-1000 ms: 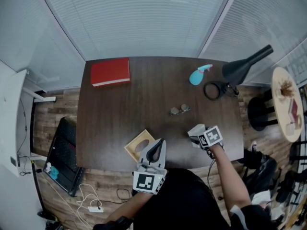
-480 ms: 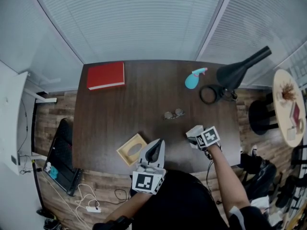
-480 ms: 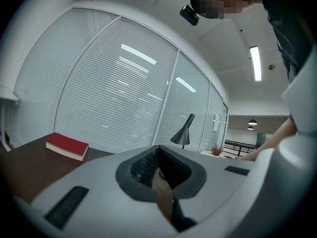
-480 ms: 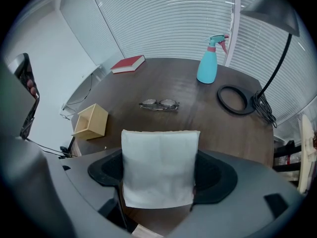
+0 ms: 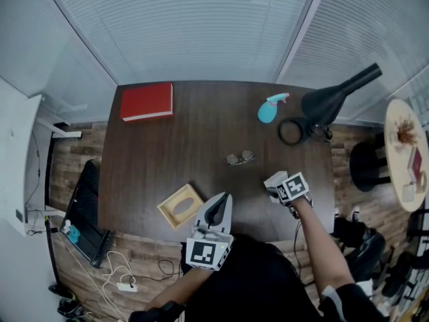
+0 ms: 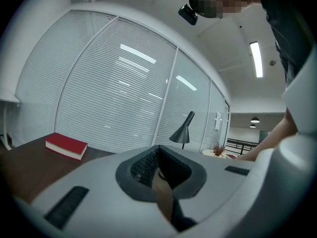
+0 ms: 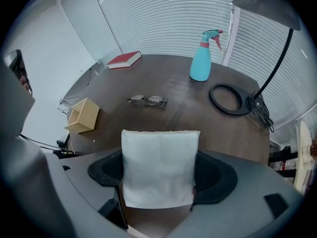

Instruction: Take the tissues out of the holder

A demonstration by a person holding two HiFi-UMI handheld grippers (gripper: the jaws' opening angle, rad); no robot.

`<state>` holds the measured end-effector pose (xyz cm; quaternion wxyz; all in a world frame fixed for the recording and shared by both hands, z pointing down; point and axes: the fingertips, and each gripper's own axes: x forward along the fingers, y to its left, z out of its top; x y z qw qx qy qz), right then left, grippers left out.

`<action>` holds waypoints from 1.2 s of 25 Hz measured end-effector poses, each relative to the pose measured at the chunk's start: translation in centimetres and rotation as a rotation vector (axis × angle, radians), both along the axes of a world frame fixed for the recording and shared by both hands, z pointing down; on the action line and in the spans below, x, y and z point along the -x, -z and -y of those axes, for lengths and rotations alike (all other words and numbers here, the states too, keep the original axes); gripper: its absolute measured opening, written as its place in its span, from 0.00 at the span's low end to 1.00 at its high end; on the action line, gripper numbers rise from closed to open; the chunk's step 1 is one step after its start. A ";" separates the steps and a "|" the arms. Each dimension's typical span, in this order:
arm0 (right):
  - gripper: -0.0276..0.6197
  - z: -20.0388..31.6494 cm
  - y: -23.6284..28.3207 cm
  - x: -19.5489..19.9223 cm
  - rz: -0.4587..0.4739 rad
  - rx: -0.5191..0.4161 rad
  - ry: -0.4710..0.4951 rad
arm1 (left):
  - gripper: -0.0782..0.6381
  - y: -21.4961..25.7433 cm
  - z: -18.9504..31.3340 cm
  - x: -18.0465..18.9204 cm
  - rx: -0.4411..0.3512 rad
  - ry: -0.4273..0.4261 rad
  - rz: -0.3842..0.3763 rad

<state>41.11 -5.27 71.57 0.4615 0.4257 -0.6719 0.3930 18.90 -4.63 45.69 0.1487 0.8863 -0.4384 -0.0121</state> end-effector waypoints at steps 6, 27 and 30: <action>0.67 0.3 -1.1 -1.8 -0.013 0.016 0.003 | 0.11 0.0 -0.4 -0.5 -0.002 0.014 0.018; 0.67 -0.1 -5.2 -4.1 -0.042 0.090 -0.001 | 0.11 -0.5 -0.4 -0.4 0.016 0.076 0.033; 0.67 -0.2 -5.3 -4.0 -0.030 0.088 -0.010 | 0.11 -0.5 -0.4 -0.5 0.013 0.070 0.041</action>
